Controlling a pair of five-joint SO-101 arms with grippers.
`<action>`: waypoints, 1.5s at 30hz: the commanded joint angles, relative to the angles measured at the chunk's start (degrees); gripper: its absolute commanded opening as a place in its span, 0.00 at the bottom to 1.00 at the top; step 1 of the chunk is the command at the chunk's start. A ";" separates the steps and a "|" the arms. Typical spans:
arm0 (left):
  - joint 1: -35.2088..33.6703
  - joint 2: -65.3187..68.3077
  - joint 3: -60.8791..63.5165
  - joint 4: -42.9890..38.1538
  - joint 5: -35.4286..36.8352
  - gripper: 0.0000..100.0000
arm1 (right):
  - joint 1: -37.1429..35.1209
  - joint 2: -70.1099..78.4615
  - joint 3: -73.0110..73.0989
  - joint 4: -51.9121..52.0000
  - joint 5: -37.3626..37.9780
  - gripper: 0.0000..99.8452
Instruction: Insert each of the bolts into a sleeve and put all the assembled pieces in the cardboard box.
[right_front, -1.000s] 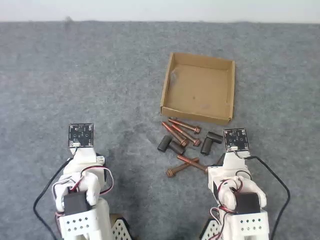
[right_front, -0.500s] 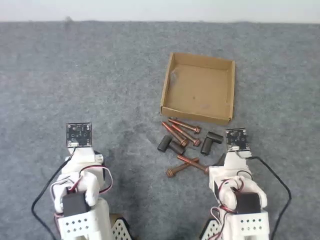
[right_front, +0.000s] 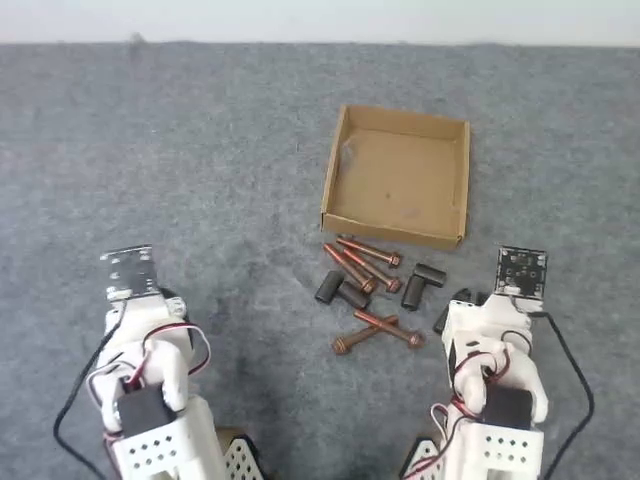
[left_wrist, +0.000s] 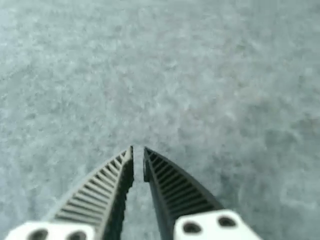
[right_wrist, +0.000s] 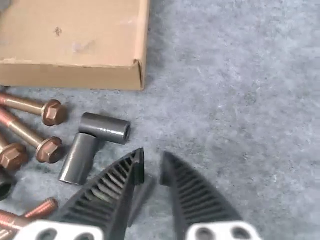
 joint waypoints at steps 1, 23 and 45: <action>5.10 -0.70 -0.31 -1.41 -2.46 0.04 | 4.88 -1.10 1.05 -0.04 -0.26 0.18; 15.21 40.79 -27.03 -5.71 9.58 0.04 | 4.62 -0.66 0.26 4.09 5.54 0.09; 14.95 61.10 -20.44 -28.04 12.22 0.04 | 3.03 -0.31 -6.68 7.08 1.85 0.09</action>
